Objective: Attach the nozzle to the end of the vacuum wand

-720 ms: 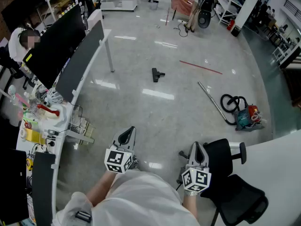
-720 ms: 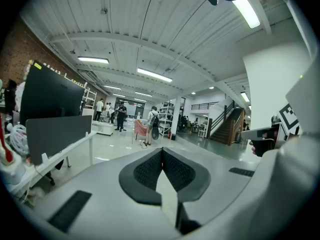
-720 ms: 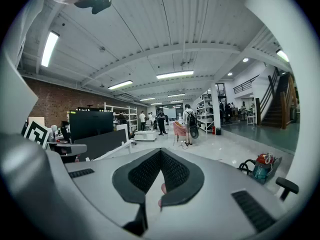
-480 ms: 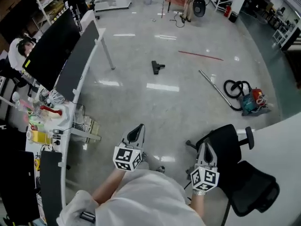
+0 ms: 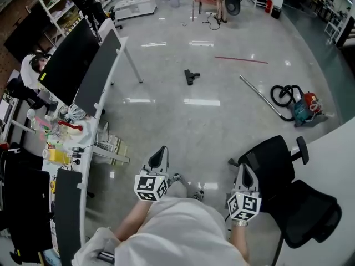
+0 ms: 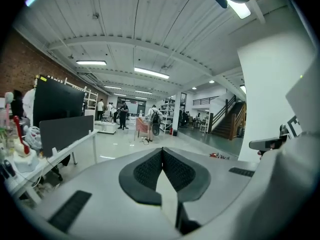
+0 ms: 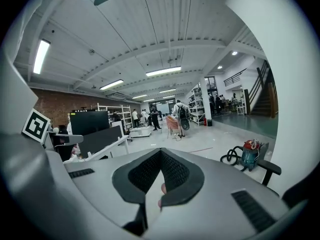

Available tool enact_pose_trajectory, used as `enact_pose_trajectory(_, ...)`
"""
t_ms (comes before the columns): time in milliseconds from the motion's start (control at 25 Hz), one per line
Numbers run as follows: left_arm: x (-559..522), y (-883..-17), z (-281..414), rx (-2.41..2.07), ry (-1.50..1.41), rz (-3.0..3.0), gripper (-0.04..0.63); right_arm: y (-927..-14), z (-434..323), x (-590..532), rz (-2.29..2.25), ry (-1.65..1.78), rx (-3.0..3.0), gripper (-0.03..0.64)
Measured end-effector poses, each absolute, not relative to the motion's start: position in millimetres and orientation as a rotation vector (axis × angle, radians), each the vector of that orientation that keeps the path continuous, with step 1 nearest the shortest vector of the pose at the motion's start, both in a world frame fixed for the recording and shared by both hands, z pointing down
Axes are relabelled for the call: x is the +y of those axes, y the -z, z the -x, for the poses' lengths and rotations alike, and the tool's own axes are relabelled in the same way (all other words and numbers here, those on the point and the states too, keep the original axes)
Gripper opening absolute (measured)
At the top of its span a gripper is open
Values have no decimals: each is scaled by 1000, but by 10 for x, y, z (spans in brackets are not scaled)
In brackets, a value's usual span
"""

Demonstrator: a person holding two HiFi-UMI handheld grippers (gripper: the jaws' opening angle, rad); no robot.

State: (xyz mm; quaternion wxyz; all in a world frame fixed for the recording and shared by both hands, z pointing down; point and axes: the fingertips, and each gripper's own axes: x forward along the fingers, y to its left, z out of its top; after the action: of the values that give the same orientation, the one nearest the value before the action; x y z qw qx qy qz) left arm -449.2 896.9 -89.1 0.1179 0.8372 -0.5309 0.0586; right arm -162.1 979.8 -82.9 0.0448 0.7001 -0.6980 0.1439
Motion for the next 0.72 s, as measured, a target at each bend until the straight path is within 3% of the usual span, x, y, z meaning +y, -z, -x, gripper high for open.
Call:
enact_pose_trajectory(320, 9035, 753, 4556, -1571, -189, -2401, 11, 774, 1381, 9909, -2223, -498, -2087, 3)
enact_pose_trajectory(720, 8380, 736, 4442, -1508, -137, -2458, 11, 732, 1401, 9426, -2218, -505, -2015, 3)
